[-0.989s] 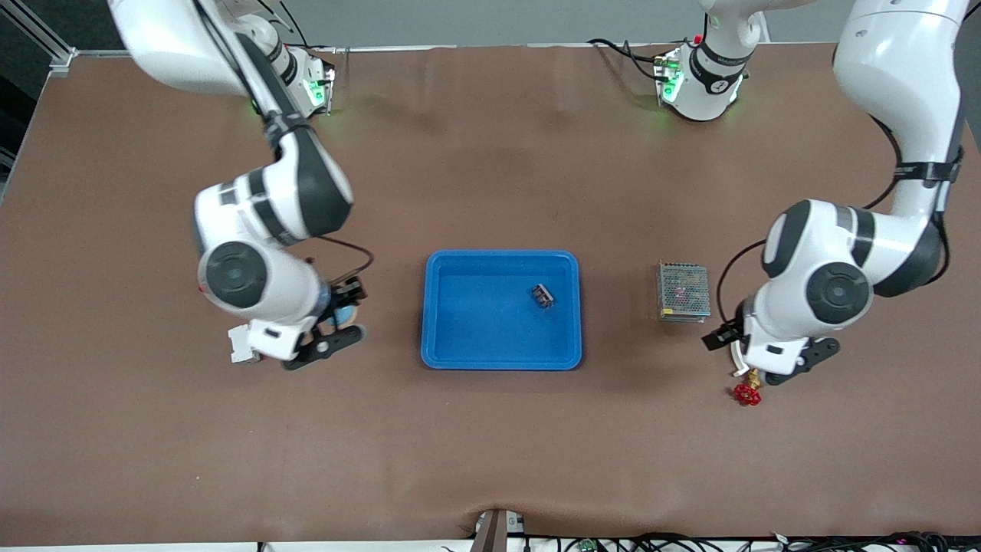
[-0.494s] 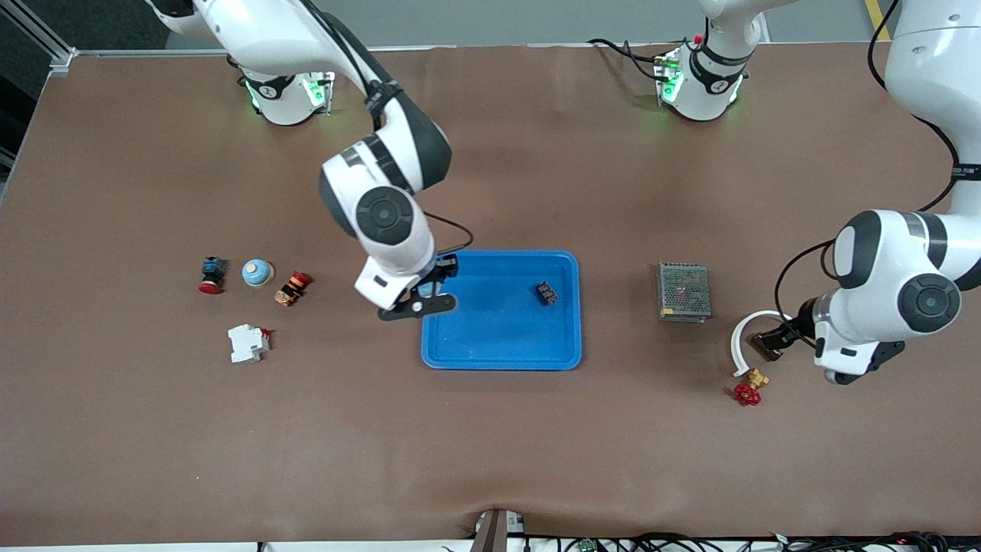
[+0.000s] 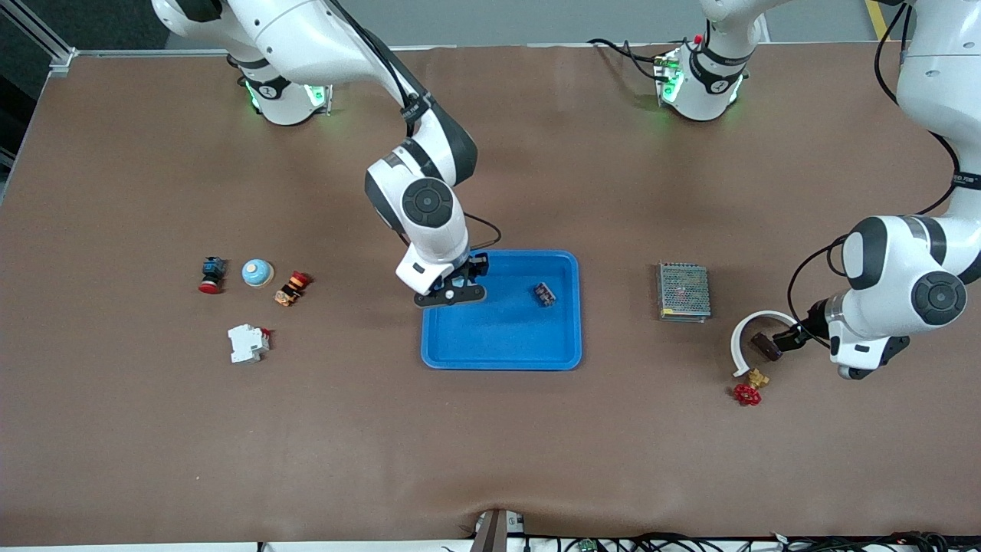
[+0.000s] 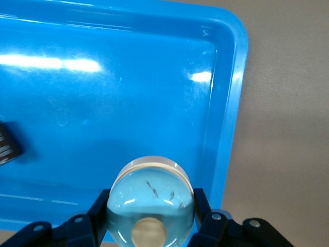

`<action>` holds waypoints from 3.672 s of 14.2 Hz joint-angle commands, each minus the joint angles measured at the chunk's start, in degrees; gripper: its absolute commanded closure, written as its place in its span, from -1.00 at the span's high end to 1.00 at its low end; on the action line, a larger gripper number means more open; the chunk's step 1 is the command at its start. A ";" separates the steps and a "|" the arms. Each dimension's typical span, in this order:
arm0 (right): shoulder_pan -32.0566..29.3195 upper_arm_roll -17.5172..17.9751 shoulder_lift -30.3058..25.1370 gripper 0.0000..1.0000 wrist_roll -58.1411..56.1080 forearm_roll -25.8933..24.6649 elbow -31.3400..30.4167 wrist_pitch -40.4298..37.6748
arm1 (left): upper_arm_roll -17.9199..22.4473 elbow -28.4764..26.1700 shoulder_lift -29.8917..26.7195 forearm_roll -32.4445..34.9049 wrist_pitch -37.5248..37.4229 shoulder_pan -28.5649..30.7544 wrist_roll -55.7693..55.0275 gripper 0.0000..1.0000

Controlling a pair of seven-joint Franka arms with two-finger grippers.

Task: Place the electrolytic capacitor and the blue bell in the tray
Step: 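Set the bell in the tray while the left gripper reaches the second capacitor, then lift the capacitor with the left gripper while the right gripper reaches the bell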

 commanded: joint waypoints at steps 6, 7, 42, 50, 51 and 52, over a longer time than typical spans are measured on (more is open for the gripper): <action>0.94 -0.52 2.02 -0.30 1.26 -0.55 -6.47 12.30 | -0.53 -0.16 2.23 0.72 6.59 -0.12 -2.99 0.72; 1.29 -0.61 2.38 -0.30 1.26 -0.55 -6.56 12.74 | -0.53 -0.07 2.49 0.63 7.29 -0.12 -3.34 0.72; -12.68 -0.79 -30.48 1.00 -41.09 -6.96 -17.08 -23.12 | -11.15 3.98 -0.41 3.36 -2.11 -0.56 -14.48 -1.00; -21.35 -0.79 -42.88 1.00 -60.29 -10.75 -42.66 -5.04 | -13.45 9.32 2.66 3.18 -2.11 -12.40 -37.50 -1.00; -24.17 -0.79 -42.88 1.00 -67.14 -10.75 -44.51 -1.88 | -13.45 10.47 3.80 3.09 -2.11 -14.42 -40.23 -1.00; -26.98 -0.79 -42.71 1.00 -74.08 -10.75 -45.66 0.33 | -13.36 11.44 4.68 3.35 -2.02 -16.27 -43.13 -1.00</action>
